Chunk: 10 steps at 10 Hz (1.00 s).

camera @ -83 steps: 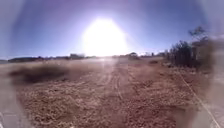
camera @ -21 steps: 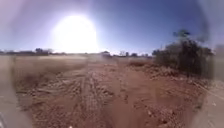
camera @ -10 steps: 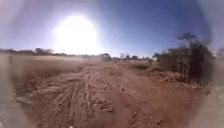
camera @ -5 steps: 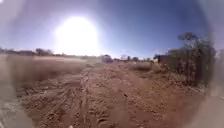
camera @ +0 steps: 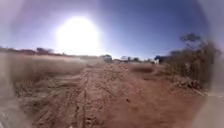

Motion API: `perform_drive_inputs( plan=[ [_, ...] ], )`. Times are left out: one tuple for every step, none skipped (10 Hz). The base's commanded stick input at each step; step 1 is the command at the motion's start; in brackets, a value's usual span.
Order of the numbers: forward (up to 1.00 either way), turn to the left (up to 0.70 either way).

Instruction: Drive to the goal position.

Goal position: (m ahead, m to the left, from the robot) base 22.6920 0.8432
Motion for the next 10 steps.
perform_drive_inputs(
  plan=[
    [0.50,0.00],
    [0.50,0.00],
    [0.50,0.00],
    [0.50,0.00],
    [0.50,0.00],
    [0.50,0.00],
    [0.50,0.00],
    [0.50,0.00],
    [0.50,0.00],
    [0.50,0.00]
  ],
)
